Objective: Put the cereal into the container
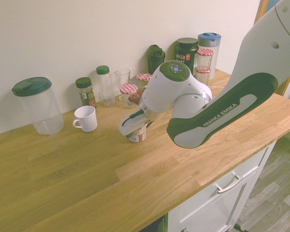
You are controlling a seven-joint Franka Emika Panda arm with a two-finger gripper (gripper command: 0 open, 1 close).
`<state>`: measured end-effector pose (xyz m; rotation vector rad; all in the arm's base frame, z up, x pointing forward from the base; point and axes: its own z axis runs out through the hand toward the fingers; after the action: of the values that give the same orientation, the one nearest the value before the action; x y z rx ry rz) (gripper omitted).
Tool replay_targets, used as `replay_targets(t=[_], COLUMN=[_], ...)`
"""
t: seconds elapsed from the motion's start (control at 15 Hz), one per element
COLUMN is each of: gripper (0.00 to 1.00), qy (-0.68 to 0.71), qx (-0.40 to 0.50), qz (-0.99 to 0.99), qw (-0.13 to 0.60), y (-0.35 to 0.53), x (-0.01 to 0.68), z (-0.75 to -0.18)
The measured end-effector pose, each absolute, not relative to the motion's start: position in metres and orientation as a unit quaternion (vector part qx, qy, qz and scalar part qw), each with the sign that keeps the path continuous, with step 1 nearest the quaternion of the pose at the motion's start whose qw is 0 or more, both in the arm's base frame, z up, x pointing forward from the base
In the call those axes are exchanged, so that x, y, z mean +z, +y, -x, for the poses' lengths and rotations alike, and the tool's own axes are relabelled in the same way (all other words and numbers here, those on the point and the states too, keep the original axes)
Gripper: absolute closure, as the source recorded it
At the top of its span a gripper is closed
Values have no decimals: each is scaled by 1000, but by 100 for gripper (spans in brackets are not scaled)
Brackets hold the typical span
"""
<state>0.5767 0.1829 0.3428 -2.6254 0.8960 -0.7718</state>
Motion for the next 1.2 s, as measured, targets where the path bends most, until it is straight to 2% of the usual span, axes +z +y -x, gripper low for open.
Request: replay_targets(t=[1.2], gripper=[100], qy=[310], qx=[-281], qz=[896], qw=[146], y=[179], x=[361], z=[-579])
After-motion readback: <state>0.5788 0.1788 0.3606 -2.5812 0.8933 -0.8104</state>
